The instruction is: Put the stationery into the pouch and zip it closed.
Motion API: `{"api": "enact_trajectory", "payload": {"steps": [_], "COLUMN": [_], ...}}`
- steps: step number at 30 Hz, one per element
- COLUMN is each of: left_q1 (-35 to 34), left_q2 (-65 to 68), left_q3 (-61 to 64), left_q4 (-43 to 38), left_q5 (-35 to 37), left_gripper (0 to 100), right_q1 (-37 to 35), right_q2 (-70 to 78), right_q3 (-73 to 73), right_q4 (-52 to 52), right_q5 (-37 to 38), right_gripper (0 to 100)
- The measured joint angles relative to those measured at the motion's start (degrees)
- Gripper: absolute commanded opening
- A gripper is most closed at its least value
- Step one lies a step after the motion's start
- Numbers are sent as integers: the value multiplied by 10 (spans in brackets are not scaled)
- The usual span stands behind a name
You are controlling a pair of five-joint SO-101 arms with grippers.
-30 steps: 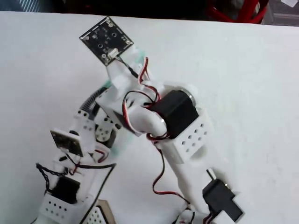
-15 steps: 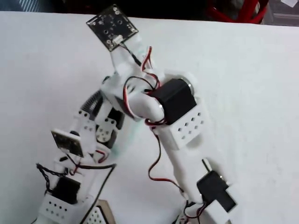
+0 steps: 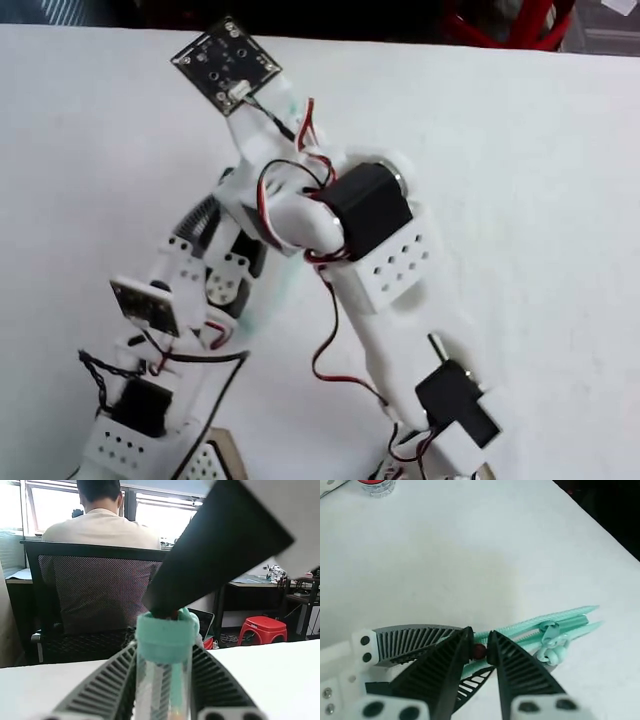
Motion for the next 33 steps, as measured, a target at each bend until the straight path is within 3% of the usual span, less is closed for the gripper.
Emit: {"api": "enact_trajectory", "payload": {"steps": [6,11,20,33], "left_q1": [-14,-15,-17,1], "left_q2": [0,0,10,7], "left_q3": [1,1,-45,-45], "left_q4": [0,6,168,176], "left_q5": [4,4,4,-48], "left_gripper": [123,213,219,214], "right_q1": [8,14,58,47], "right_q2": [-5,-6,7,-1], "right_q3": [41,48,33,73], "right_q4": [-1,-1,-1,-1], "right_q5": [2,2,2,5], "right_gripper": [14,18,18,19]}}
